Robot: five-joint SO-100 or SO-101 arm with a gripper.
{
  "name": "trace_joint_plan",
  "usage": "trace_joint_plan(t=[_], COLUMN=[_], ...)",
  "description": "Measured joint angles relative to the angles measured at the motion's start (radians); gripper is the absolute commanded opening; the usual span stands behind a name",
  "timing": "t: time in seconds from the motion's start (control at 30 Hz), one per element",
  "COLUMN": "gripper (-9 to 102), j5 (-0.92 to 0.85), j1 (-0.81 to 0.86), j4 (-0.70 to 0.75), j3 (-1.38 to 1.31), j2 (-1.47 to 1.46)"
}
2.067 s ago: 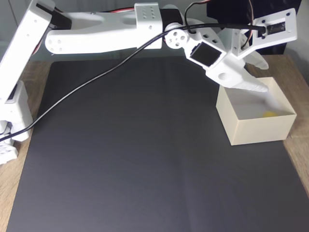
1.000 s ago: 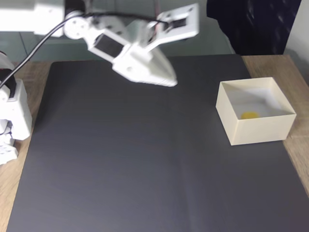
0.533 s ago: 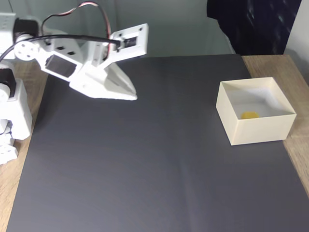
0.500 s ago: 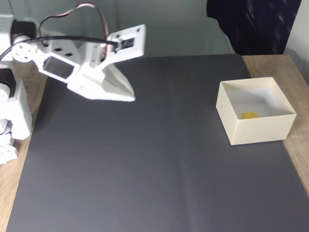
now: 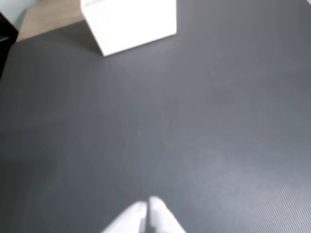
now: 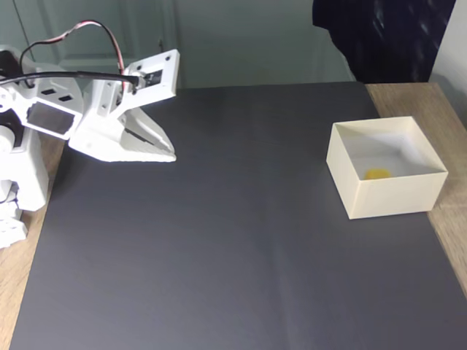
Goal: Grasp a cube block and put it in the white box.
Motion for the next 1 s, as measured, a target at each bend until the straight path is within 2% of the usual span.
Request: trace_joint_plan(t=[0.13,0.77,1.0], gripper=[0,0,1], j5=[-0.002,-0.129,-0.249], j1=[0.000,0.038,0.040], j4=[0.026,0.391,0.439], j3=[0.031,0.091,0.091], j2=[0.009,0.012,0.012])
